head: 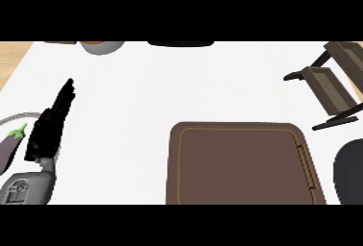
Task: Pick the cupcake from the tray and place it in the tiered basket
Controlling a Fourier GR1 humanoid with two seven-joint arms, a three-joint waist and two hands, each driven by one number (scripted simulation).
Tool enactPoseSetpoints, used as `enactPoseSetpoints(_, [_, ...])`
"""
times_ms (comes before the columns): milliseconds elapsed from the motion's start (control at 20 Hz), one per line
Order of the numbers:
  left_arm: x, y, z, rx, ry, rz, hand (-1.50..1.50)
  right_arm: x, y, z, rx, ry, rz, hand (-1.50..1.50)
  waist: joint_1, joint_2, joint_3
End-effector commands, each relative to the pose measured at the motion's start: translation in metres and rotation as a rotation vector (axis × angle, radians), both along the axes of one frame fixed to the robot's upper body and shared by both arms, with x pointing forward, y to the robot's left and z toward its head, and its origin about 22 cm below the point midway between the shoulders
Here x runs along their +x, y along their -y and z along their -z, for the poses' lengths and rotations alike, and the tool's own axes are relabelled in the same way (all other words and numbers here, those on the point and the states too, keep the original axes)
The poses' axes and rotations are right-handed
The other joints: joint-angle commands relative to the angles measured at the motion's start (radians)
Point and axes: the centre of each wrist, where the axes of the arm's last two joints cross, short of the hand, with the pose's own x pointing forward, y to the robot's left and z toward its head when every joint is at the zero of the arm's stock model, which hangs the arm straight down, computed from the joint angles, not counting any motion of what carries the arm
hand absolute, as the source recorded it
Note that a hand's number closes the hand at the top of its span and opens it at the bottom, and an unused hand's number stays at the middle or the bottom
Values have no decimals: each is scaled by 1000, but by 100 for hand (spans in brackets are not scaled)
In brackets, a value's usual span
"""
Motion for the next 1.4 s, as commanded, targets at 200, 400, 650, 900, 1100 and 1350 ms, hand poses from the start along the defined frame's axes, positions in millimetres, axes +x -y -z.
enactPoseSetpoints(200, [-8, 9, 16, 1, -16, 8, 0, 25, 63, 9, 21, -76, -79, 150, 4, 0, 0])
enactPoseSetpoints(400, [7, 10, 9, 15, -4, -12, 0, 43, 57, 22, 73, -150, -113, 150, -8, -2, 0])
enactPoseSetpoints(650, [6, -8, -5, 4, -3, -20, 0, 62, 61, 55, 220, -307, -104, 150, -9, -4, -1])
enactPoseSetpoints(900, [5, -10, -6, -12, -16, 6, 0, 59, 90, 78, 289, -349, -58, -150, -14, -6, 0])
enactPoseSetpoints(1100, [-5, 0, 10, 0, -7, 0, 0, 62, 97, 74, 433, -235, -94, -150, -4, -2, 0])
enactPoseSetpoints(1350, [-5, -7, -3, 7, -15, -26, 0, 46, 120, 69, 537, -110, -106, -150, -14, -6, 1])
